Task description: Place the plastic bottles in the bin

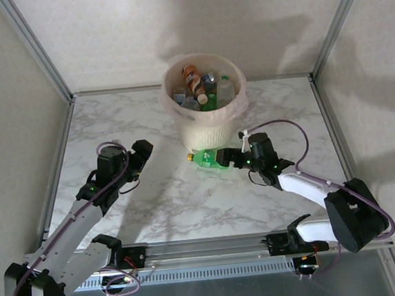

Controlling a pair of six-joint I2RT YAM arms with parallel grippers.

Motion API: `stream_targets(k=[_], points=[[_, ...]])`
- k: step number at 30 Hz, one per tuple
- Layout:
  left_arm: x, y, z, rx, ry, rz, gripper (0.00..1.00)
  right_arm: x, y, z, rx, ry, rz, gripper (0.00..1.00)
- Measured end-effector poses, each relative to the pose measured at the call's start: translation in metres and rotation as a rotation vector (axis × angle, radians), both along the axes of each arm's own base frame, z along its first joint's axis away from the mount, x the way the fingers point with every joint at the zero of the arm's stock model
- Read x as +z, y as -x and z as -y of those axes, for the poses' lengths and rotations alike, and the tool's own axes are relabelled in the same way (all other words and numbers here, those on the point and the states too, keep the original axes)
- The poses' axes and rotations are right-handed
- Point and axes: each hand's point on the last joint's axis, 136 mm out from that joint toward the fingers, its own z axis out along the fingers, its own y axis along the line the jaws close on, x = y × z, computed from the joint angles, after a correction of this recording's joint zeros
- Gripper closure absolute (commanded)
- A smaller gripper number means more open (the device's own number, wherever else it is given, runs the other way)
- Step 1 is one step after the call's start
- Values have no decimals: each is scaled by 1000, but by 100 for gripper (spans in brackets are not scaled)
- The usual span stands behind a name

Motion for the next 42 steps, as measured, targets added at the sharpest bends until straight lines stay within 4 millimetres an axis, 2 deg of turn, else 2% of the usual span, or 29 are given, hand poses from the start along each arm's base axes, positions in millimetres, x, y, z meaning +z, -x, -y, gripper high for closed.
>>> stream_targets(k=[9, 19, 25, 30, 32, 34, 38, 42], points=[[-19, 4, -1, 11, 2, -51, 14, -24, -2, -4, 26, 54, -34, 6], [-20, 4, -1, 12, 2, -53, 14, -22, 7, -40, 128, 98, 2, 8], [-22, 5, -2, 12, 1, -57, 14, -22, 28, -61, 196, 122, -13, 8], [-26, 5, -2, 12, -3, -69, 14, -20, 57, -93, 308, 148, -36, 8], [-27, 6, -2, 12, -4, -71, 14, -17, 62, -100, 317, 177, -25, 7], [-27, 6, -2, 12, -4, -71, 14, -13, 59, -101, 289, 216, -8, 6], [-27, 6, -2, 12, -4, -71, 14, -12, 36, -95, 192, 304, 20, 7], [-27, 6, -2, 12, -4, -71, 14, -37, 19, -97, 169, 415, 10, 8]])
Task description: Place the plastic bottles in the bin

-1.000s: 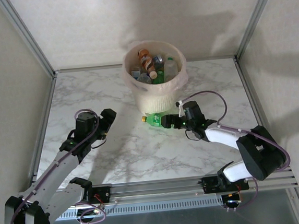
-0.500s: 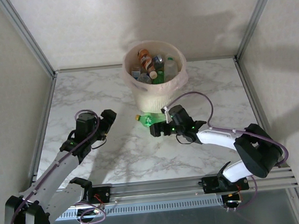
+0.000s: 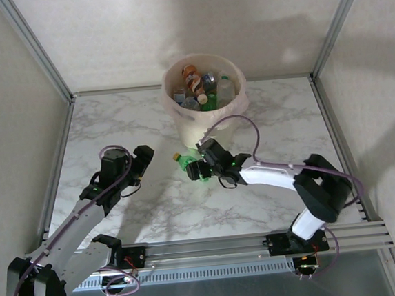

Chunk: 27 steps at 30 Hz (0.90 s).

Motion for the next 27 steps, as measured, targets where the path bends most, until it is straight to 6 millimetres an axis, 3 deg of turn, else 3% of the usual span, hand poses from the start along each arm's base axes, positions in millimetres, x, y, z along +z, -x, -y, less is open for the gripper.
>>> stream_targets(k=[6, 15, 27], points=[[0, 0, -1, 2, -1, 0, 13, -30, 3, -5, 59, 107, -25, 10], [-1, 0, -2, 6, -1, -2, 14, -31, 15, -31, 163, 137, -3, 15], [-1, 0, -2, 6, -1, -2, 14, -42, 17, -30, 169, 178, -31, 28]])
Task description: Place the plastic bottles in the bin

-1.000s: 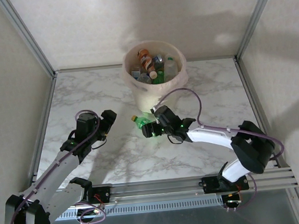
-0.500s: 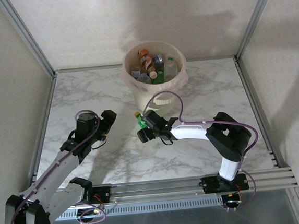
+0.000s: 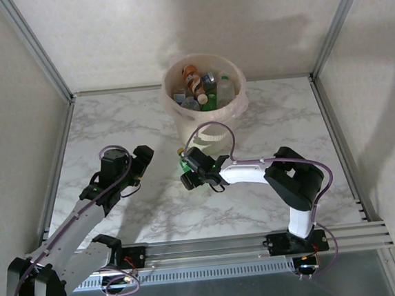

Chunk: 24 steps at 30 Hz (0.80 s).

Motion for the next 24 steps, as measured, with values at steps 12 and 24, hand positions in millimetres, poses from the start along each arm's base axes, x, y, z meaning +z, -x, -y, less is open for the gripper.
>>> stream_targets(k=[12, 24], points=[[0, 0, -1, 2, 0, 0, 14, 10, 3, 2, -19, -18, -3, 39], [0, 0, -1, 3, -1, 0, 13, 63, 46, -10, 24, -80, 35, 40]])
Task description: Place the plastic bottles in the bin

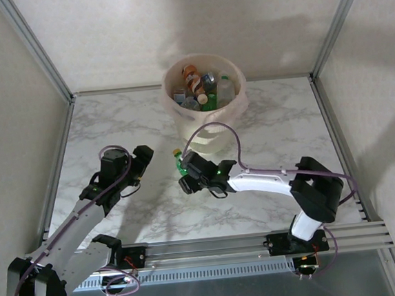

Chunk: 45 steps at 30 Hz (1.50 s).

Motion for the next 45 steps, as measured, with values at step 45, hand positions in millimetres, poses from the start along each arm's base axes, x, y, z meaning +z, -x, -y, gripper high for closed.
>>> stream_targets(k=[45], points=[[10, -8, -16, 10, -33, 25, 13, 275, -190, 95, -473, -224, 176, 46]])
